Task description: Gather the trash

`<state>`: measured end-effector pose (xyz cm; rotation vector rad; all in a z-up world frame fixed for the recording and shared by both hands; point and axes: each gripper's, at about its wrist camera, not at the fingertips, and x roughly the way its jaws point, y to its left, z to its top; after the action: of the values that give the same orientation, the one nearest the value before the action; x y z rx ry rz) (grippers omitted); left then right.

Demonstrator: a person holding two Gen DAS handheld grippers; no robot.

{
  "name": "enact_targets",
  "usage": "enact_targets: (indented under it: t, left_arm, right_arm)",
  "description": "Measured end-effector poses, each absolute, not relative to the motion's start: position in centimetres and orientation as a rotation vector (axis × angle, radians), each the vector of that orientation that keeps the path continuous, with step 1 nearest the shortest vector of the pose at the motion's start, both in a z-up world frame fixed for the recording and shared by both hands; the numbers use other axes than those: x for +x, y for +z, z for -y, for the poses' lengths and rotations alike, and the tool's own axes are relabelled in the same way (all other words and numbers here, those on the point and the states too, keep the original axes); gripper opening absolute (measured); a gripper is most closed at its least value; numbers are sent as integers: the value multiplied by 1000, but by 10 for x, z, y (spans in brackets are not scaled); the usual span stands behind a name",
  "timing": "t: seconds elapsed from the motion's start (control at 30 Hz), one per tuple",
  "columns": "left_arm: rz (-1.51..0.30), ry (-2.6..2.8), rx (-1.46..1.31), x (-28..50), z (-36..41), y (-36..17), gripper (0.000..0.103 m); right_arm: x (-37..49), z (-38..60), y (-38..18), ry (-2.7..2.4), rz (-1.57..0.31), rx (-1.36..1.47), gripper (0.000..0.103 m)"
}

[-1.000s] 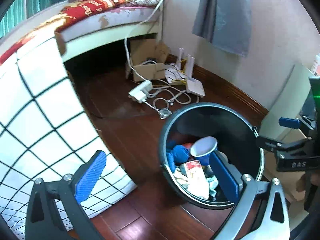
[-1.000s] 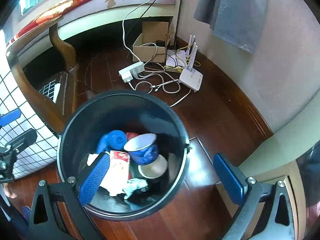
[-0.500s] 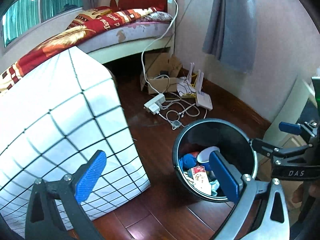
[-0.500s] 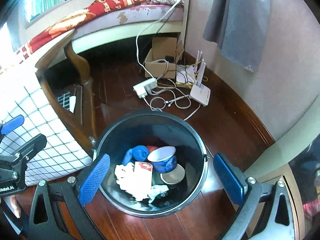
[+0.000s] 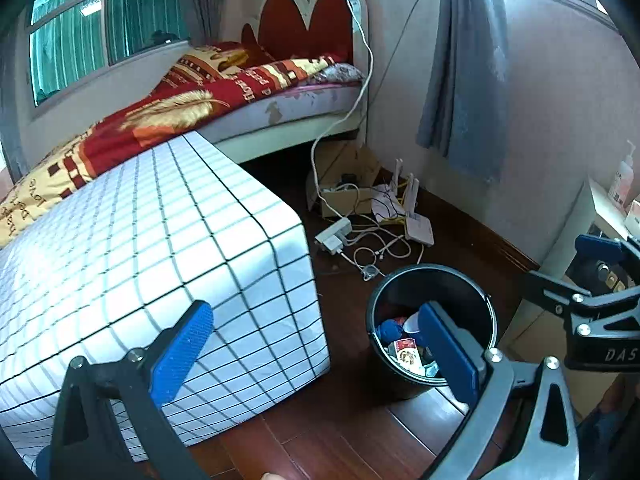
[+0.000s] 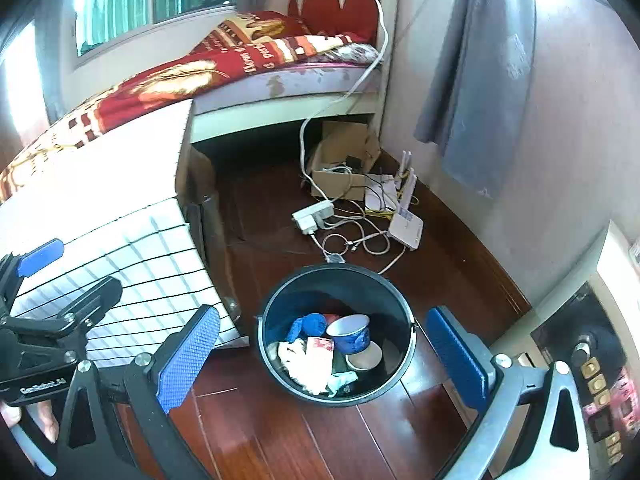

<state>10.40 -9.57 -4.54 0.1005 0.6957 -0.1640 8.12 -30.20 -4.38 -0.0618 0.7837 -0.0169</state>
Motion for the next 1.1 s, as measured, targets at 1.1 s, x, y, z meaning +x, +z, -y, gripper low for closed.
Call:
enact_targets:
  t: [1.1]
  left_arm:
    - [-451, -148, 79, 21, 61, 58, 103]
  right_arm:
    - [-12, 269, 80, -34, -548, -99, 103]
